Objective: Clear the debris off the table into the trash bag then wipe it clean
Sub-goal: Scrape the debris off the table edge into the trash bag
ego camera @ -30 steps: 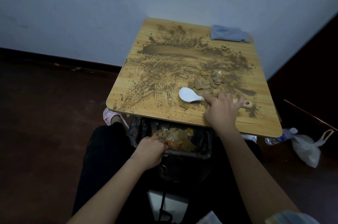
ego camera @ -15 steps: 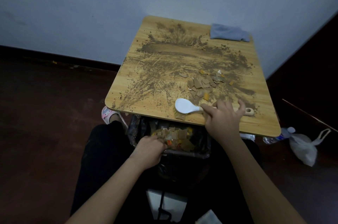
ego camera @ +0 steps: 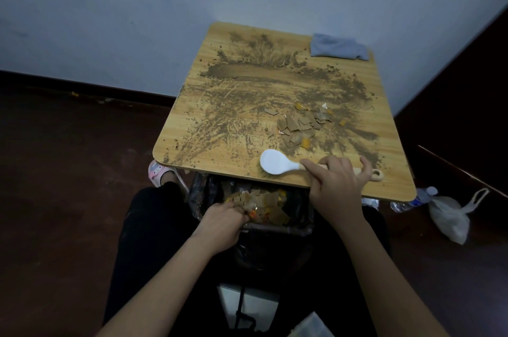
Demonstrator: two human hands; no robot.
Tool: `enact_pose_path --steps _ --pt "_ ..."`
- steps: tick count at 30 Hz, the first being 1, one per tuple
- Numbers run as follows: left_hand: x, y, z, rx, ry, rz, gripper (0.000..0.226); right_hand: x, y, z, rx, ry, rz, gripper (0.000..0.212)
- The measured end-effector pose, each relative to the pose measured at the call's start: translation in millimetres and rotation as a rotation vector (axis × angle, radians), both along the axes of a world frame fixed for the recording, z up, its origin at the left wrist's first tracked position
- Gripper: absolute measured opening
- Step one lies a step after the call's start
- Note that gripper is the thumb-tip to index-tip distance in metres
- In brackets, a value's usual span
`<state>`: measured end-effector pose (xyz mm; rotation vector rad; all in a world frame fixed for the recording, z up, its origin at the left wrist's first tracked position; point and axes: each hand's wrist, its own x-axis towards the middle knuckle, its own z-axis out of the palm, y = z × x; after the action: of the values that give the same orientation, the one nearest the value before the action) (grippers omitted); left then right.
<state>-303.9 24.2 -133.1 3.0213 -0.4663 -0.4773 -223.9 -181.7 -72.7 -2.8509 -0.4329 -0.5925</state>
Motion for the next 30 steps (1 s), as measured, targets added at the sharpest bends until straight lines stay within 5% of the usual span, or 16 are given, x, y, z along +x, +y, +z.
enact_pose_path --steps 17,27,30 --pt "4.1 -1.5 -3.6 -0.045 -0.02 -0.014 0.029 154.2 63.5 15.6 -0.172 0.324 -0.308 0.033" --pt "6.3 1.1 4.4 -0.048 -0.017 -0.045 0.014 119.7 37.1 8.3 -0.247 0.166 0.013 0.033" --pt "7.9 0.2 7.9 -0.034 -0.062 -0.112 0.025 111.5 28.2 10.4 -0.168 0.128 0.026 0.03"
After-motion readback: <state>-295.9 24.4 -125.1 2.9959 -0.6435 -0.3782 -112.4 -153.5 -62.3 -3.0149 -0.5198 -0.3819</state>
